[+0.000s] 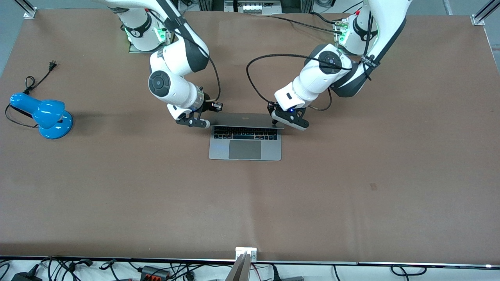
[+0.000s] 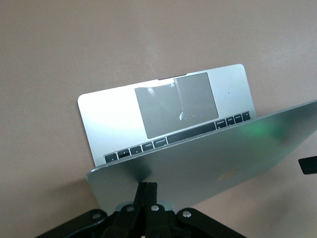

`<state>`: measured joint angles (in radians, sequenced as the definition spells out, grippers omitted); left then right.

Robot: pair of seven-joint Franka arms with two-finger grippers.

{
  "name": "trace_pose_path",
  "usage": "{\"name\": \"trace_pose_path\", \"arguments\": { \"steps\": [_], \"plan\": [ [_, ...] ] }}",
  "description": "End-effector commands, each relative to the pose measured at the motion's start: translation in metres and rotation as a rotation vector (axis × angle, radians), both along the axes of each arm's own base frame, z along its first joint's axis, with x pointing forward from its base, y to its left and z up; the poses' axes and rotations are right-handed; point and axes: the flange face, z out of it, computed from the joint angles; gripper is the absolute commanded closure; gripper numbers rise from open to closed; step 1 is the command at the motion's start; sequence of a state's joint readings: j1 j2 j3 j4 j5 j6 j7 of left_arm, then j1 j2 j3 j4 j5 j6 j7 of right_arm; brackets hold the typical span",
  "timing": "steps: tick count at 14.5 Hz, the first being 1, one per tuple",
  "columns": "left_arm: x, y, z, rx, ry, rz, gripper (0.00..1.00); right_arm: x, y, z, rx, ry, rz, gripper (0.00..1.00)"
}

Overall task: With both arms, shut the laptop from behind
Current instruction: 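Push the laptop screen down with both grippers until it shuts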

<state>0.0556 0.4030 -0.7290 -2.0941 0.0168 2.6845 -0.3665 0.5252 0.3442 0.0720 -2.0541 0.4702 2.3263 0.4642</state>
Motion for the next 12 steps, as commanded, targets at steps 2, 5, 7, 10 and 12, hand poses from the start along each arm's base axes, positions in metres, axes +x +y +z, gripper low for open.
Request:
{"name": "trace_pose_path", "arguments": {
  "steps": [2, 5, 7, 10, 12],
  "plan": [
    [0.032, 0.005, -0.010, -0.003, -0.034, -0.016, 0.99, 0.021, 0.005, -0.014, 0.003, 0.000, -0.004, 1.00],
    [0.045, 0.007, -0.020, -0.010, -0.026, -0.006, 0.99, 0.031, 0.006, -0.030, -0.002, 0.011, -0.012, 1.00],
    [0.058, 0.016, -0.032, -0.011, -0.012, 0.021, 0.99, 0.037, 0.009, -0.041, -0.004, 0.018, -0.015, 1.00],
    [0.080, 0.015, -0.056, -0.051, 0.025, 0.053, 0.99, 0.038, 0.008, -0.057, -0.014, 0.023, -0.022, 1.00],
    [0.089, 0.013, -0.068, -0.045, 0.025, 0.063, 0.99, 0.042, 0.009, -0.068, -0.016, 0.024, -0.022, 1.00]
  ]
}}
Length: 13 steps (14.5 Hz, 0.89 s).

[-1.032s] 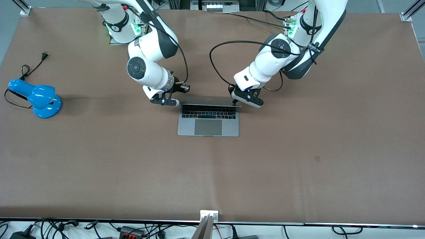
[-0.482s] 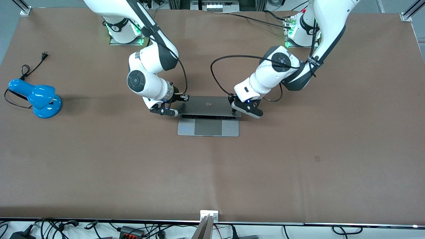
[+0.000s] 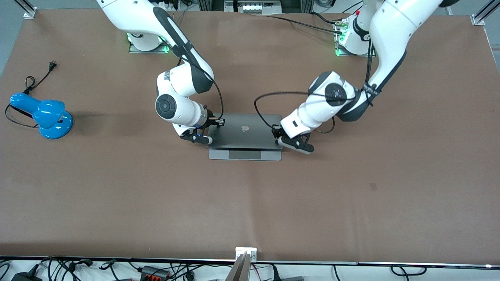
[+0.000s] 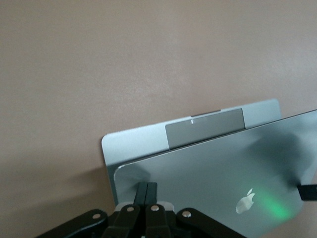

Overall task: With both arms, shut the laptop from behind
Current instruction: 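Push the laptop screen down with both grippers until it shuts, then hold both grippers pressed on the closed laptop lid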

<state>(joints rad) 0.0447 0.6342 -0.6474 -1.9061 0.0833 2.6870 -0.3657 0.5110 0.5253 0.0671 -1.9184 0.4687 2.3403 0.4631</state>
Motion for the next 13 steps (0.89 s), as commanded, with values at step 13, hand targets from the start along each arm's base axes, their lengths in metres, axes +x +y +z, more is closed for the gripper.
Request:
{"name": "trace_pose_path", "arguments": {
  "steps": [13],
  "plan": [
    [0.040, -0.020, -0.051, 0.047, -0.038, 0.006, 0.99, 0.023, 0.010, -0.083, -0.018, 0.021, 0.002, 1.00]
  ]
}}
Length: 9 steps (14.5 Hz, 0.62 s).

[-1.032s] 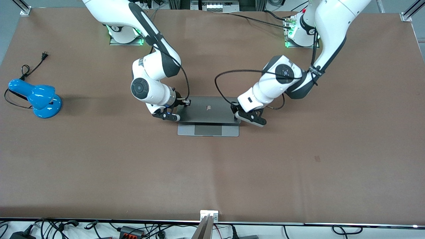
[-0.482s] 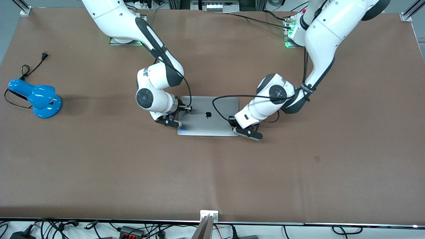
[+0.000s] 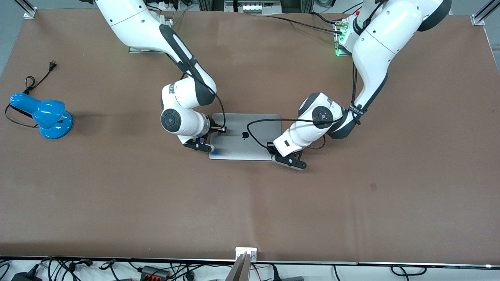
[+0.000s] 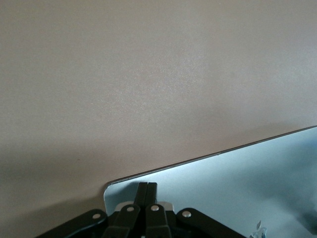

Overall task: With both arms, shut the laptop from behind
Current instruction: 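Hold both grippers pressed on the closed laptop lid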

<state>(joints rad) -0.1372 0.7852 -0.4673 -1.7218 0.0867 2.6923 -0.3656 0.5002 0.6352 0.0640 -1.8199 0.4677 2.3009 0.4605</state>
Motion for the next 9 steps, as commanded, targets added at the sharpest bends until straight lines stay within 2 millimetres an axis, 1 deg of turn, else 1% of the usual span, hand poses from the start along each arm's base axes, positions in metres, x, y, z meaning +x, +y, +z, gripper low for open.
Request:
{"name": "trace_pose_path", "arguments": {
  "steps": [1, 3, 7, 9],
  "plan": [
    [0.006, -0.003, 0.002, 0.006, -0.021, -0.011, 0.99, 0.006, 0.007, -0.050, -0.009, -0.026, 0.002, 1.00],
    [0.004, -0.002, -0.002, 0.010, -0.014, -0.014, 0.99, 0.006, 0.008, -0.049, -0.008, -0.027, 0.003, 1.00],
    [-0.002, -0.004, -0.016, 0.014, 0.009, -0.017, 0.99, 0.005, 0.009, -0.049, -0.008, -0.027, 0.005, 1.00],
    [-0.002, -0.004, -0.016, 0.014, 0.009, -0.017, 0.99, 0.005, 0.009, -0.049, -0.008, -0.027, 0.006, 1.00]
  ]
}}
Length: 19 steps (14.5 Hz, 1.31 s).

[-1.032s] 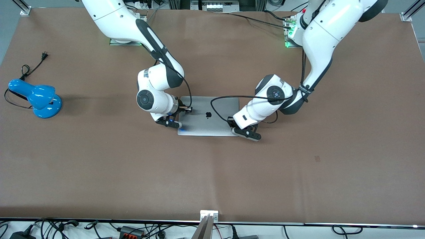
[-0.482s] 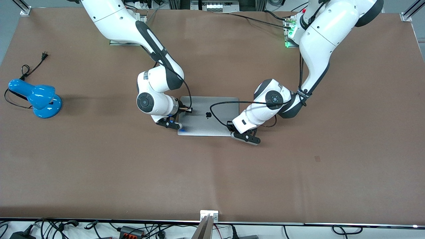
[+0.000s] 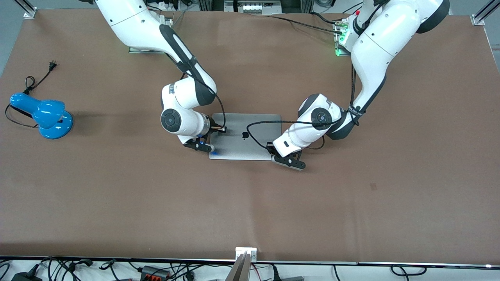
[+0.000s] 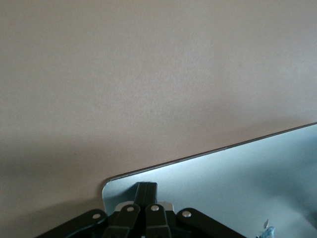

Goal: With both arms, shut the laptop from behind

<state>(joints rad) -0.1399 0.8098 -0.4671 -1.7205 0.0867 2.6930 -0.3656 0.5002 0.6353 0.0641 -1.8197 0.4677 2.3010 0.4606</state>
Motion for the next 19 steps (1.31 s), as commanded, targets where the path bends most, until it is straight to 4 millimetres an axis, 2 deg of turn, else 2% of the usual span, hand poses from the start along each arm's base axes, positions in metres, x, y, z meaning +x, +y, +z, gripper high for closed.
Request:
{"name": "trace_pose_path", "arguments": {
  "steps": [1, 4, 5, 8, 11, 13, 15, 16, 17, 18, 19],
  "plan": [
    [0.002, -0.003, 0.000, 0.012, -0.014, -0.016, 0.99, 0.005, 0.009, -0.049, -0.008, -0.027, 0.006, 1.00],
    [0.006, 0.002, 0.007, 0.013, -0.021, -0.011, 0.99, 0.004, 0.010, -0.050, -0.009, -0.026, 0.008, 1.00],
    [0.010, 0.007, 0.016, 0.019, -0.023, -0.008, 0.99, 0.003, 0.010, -0.051, -0.010, -0.024, 0.008, 1.00],
    [0.003, 0.007, 0.059, 0.096, 0.031, -0.053, 0.99, 0.003, 0.010, -0.050, -0.010, -0.026, 0.009, 1.00],
    [-0.010, 0.018, 0.112, 0.225, 0.125, -0.110, 0.99, 0.004, 0.013, -0.043, -0.007, -0.034, 0.014, 1.00],
    [-0.013, 0.040, 0.145, 0.297, 0.180, -0.110, 0.99, 0.016, 0.004, -0.011, -0.005, -0.072, 0.003, 1.00],
    [-0.016, 0.066, 0.180, 0.354, 0.213, -0.104, 0.99, 0.030, -0.014, 0.031, -0.006, -0.066, -0.008, 1.00],
    [-0.015, 0.077, 0.198, 0.373, 0.225, -0.103, 0.95, 0.035, -0.024, 0.053, -0.007, -0.065, -0.011, 1.00],
    [-0.011, 0.093, 0.217, 0.391, 0.248, -0.110, 0.82, 0.038, -0.034, 0.077, -0.007, -0.057, -0.014, 1.00],
    [-0.007, 0.104, 0.233, 0.407, 0.277, -0.109, 0.56, 0.040, -0.044, 0.097, -0.011, -0.049, -0.004, 1.00],
    [-0.006, 0.110, 0.249, 0.423, 0.301, -0.104, 0.26, 0.041, -0.055, 0.119, -0.030, -0.046, 0.014, 1.00]
  ]
}}
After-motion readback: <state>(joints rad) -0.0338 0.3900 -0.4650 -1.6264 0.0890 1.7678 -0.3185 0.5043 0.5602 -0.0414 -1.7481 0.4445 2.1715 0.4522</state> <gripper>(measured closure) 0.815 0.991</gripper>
